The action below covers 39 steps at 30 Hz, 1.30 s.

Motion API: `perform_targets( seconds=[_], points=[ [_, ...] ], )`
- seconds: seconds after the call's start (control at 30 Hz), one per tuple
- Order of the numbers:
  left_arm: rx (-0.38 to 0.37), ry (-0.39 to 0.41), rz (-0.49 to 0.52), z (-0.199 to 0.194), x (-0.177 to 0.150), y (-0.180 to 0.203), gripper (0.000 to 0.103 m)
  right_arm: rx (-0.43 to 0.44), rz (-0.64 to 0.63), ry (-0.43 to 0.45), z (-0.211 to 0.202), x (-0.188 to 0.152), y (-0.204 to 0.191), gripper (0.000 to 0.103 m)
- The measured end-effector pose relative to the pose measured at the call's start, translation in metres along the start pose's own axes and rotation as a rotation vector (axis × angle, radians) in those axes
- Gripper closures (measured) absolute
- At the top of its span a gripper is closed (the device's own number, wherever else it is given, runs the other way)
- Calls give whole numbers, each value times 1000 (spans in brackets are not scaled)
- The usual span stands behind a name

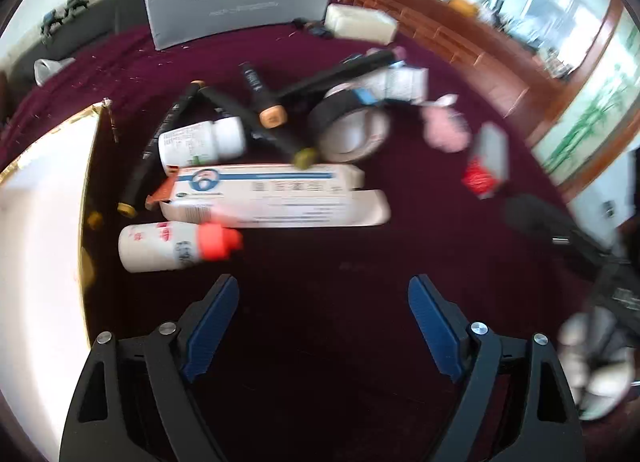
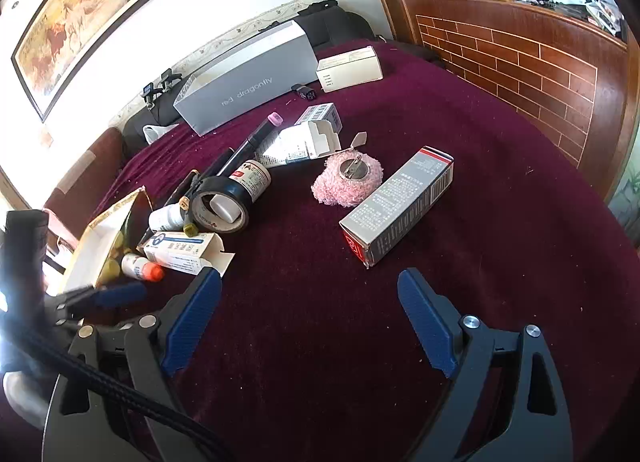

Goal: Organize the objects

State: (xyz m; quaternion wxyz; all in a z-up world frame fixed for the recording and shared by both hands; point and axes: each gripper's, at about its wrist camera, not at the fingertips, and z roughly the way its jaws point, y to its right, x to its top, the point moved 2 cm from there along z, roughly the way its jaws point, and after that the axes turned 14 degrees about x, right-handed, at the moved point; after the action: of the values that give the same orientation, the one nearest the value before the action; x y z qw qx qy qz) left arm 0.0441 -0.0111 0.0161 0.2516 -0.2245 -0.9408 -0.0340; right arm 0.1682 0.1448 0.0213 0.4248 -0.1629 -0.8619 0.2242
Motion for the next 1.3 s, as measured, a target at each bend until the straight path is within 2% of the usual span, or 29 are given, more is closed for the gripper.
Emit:
perform_targets(
  seconds=[0.13, 0.23, 0.4, 0.5, 0.6, 0.7, 0.73, 0.77, 0.93, 1.03, 1.2, 1.27, 1.3],
  points=[
    [103, 25, -88, -7, 0, -20, 21, -3, 9, -5, -2, 2, 0, 12],
    [166, 11, -171, 7, 7, -40, 21, -15, 8, -5, -2, 2, -1, 12],
    [199, 50, -255, 25, 21, -47, 20, -13, 13, -12, -3, 3, 0, 12],
    [239, 27, -216, 31, 22, -39, 20, -12, 12, -22, -1, 3, 0, 12],
    [152, 13, -114, 28, 15, -23, 21, -11, 12, -25, 0, 3, -1, 12],
    [88, 25, -97, 18, 10, -21, 38, -4, 18, -27, 0, 3, -1, 12],
    [59, 9, -121, 17, 9, -25, 40, -1, 21, -27, 0, 3, 0, 12],
    [62, -6, -156, 18, 7, -34, 41, -1, 24, -27, 0, 3, 0, 12],
    [151, -48, -183, 27, 8, -38, 44, -1, 26, -29, 0, 2, 0, 12],
    [179, -41, -194, 31, 16, -31, 44, -1, 27, -28, 0, 2, 0, 12],
    [267, -20, -236, 40, 24, -33, 46, -7, 35, -33, 2, 1, 1, 12],
    [245, -9, -258, 38, 20, -42, 64, -7, 36, -35, 2, 1, 1, 12],
    [223, -7, -268, 37, 18, -50, 68, -7, 38, -39, 3, 1, 1, 12]
  ],
)
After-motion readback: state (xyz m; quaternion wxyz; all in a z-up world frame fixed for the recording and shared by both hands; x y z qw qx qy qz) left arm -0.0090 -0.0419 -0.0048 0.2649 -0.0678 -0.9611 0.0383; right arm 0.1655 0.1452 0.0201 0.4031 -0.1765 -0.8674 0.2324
